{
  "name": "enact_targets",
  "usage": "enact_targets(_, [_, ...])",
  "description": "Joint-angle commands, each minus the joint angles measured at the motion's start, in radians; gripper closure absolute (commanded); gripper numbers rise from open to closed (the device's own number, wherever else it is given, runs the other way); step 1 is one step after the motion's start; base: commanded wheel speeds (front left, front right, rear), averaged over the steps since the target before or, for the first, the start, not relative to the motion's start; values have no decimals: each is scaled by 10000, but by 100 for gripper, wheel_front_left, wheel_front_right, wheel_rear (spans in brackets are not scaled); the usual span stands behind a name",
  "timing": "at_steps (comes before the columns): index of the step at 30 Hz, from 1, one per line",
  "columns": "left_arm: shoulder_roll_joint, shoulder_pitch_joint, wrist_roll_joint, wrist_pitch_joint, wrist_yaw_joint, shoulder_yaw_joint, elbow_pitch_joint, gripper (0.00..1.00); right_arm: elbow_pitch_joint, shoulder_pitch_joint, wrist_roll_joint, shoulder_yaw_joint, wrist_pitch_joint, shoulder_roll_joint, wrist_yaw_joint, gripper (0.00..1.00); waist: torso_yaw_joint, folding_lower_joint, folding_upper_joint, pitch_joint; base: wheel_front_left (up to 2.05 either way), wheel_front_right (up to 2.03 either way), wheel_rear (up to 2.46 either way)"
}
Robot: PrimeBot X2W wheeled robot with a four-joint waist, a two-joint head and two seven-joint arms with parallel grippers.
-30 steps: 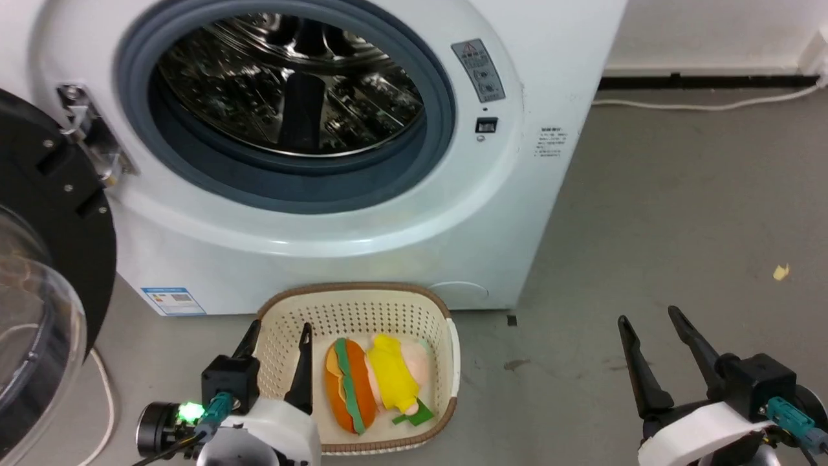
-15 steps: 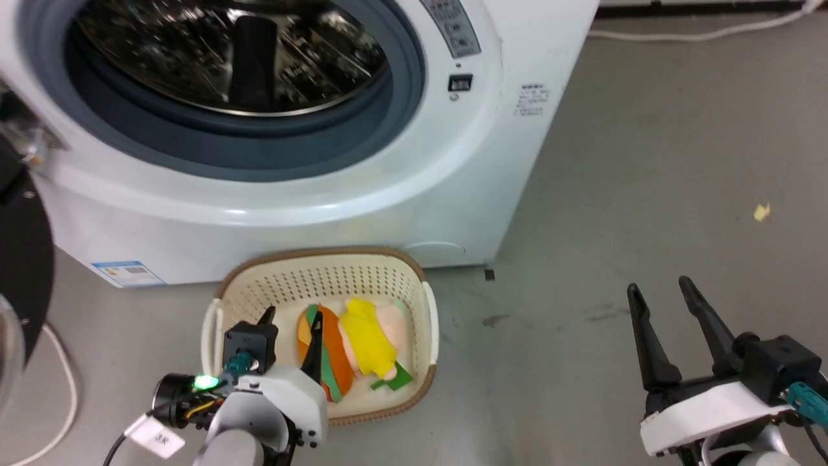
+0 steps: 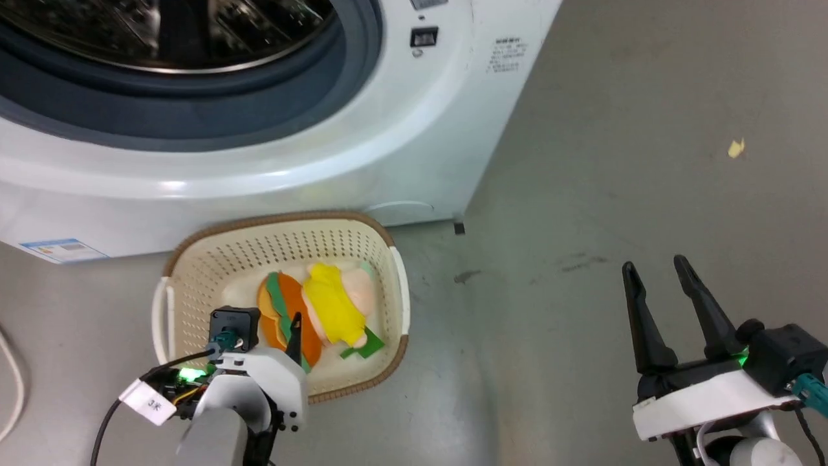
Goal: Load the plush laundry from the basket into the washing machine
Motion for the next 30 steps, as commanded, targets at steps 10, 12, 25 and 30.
enact_targets(10, [489, -1140, -290, 68, 96, -241, 1506, 0, -197, -370, 607, 237, -299, -4, 3, 0, -571, -1, -1, 1054, 0, 0, 0])
enact_targets(12, [562, -1327, -379, 218, 13, -268, 1755, 0, -222, -415, 697, 262, -340, -4, 3, 0, -646, -1, -1, 1232, 0, 0, 0])
enact_targets(25, [1223, -2668, -759, 1177, 82, -554, 3223, 0, -360, -677, 1354, 527, -609, -4, 4, 0, -1205, -1, -1, 2434, 0, 0, 0])
enact_targets(30, [1496, -3229, -1066, 1268, 207, -490, 3707, 0, -416, -767, 1657, 652, -714, -5, 4, 0, -1424, -1, -1, 2953, 0, 0, 0])
